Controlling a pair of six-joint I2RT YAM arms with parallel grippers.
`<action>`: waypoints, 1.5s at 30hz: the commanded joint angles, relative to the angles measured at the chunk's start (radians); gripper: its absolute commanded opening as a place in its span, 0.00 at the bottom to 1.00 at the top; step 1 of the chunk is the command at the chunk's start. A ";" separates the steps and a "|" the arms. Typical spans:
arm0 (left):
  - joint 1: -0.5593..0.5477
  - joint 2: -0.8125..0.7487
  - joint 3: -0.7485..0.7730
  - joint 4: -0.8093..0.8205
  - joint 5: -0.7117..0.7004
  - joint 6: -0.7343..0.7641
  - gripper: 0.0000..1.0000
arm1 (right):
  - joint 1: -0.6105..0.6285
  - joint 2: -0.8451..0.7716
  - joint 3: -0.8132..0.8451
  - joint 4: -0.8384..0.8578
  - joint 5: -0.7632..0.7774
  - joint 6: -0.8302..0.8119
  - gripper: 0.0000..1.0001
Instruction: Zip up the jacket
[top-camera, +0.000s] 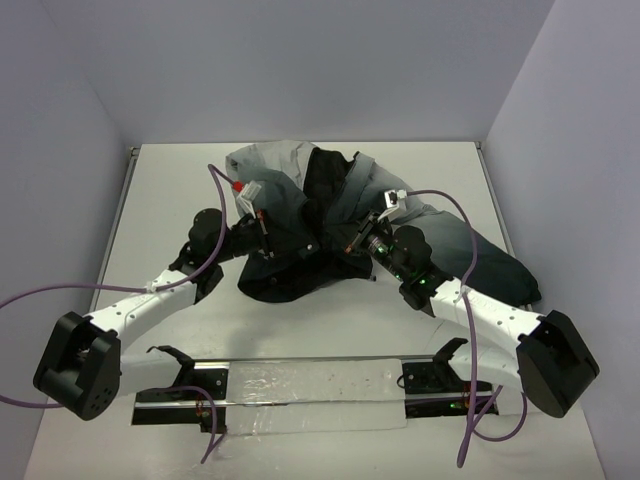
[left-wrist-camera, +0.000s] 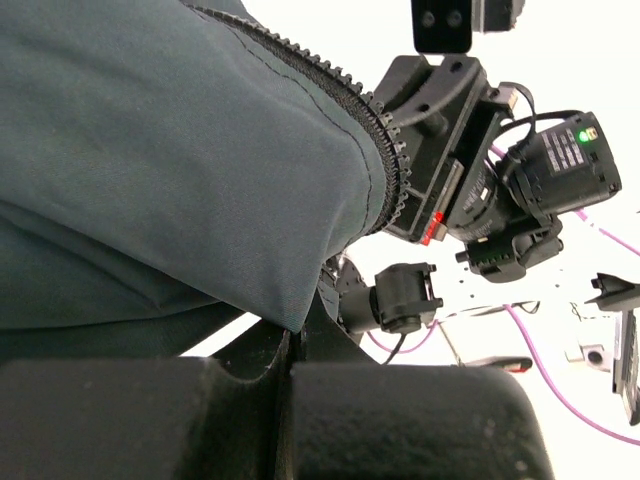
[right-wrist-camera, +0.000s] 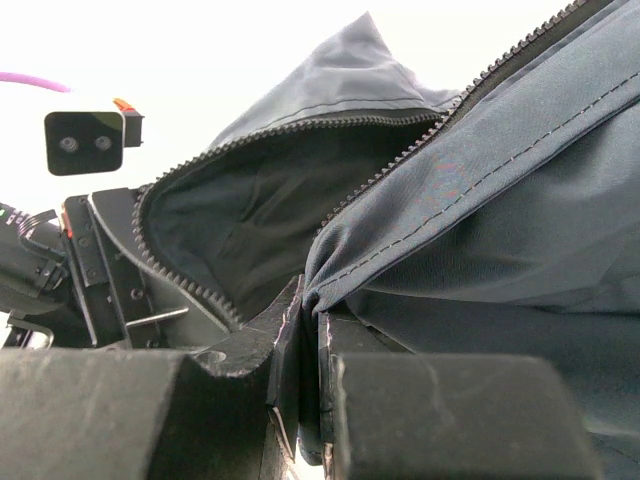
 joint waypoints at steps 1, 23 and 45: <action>0.022 -0.036 0.024 0.027 -0.048 -0.020 0.00 | 0.015 -0.003 0.000 0.082 0.019 -0.007 0.00; 0.034 -0.012 0.041 0.018 -0.020 -0.022 0.00 | 0.038 0.052 0.048 0.097 0.003 -0.011 0.00; 0.034 -0.003 0.032 -0.001 -0.012 -0.002 0.00 | 0.038 0.064 0.071 0.106 0.003 0.001 0.00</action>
